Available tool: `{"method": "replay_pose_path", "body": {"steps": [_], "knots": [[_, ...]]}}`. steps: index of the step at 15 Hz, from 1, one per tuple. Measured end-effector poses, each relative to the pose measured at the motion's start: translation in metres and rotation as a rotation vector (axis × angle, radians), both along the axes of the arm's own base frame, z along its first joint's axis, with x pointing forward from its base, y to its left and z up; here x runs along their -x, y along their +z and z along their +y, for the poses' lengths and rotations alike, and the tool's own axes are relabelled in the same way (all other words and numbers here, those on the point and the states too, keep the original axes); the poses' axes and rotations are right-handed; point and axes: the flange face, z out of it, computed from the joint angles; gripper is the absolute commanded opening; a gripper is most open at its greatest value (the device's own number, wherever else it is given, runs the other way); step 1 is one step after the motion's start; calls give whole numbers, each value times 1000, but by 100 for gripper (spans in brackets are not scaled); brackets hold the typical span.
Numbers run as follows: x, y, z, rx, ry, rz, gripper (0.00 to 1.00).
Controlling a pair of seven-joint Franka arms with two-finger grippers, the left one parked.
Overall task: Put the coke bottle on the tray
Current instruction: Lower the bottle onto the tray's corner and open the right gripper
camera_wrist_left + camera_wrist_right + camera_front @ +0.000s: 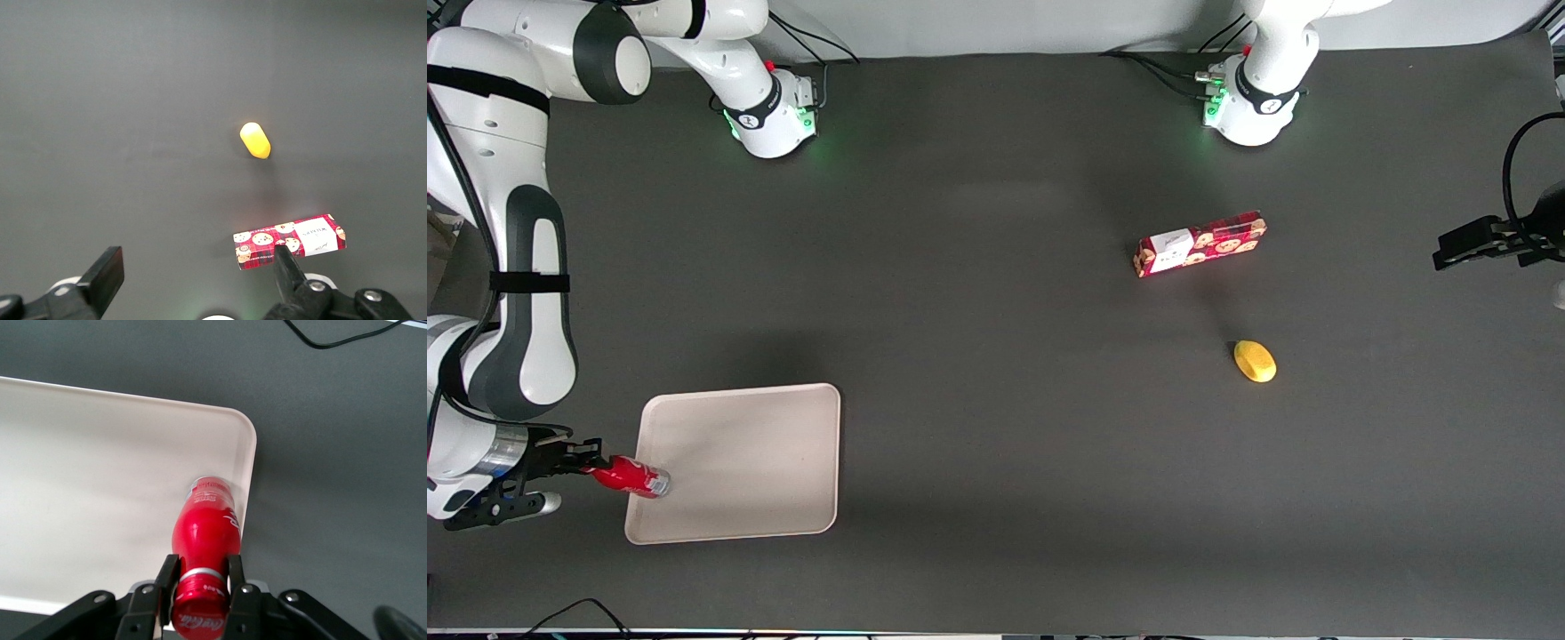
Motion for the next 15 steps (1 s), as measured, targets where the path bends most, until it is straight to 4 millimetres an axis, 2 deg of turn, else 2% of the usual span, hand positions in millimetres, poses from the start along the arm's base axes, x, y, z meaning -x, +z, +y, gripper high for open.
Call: {"method": "replay_pose_path", "body": {"steps": [1,3,4,11,13,15], "knots": [[0,0,0,0,0,-1,34],[0,0,0,0,1,-1,70],[0,0,0,1,1,-1,100],[-2,-3,-2,6,0,-13,100],[-4,2,-2,8,1,-24,100],[-7,19,-2,13,2,-52,100]]}}
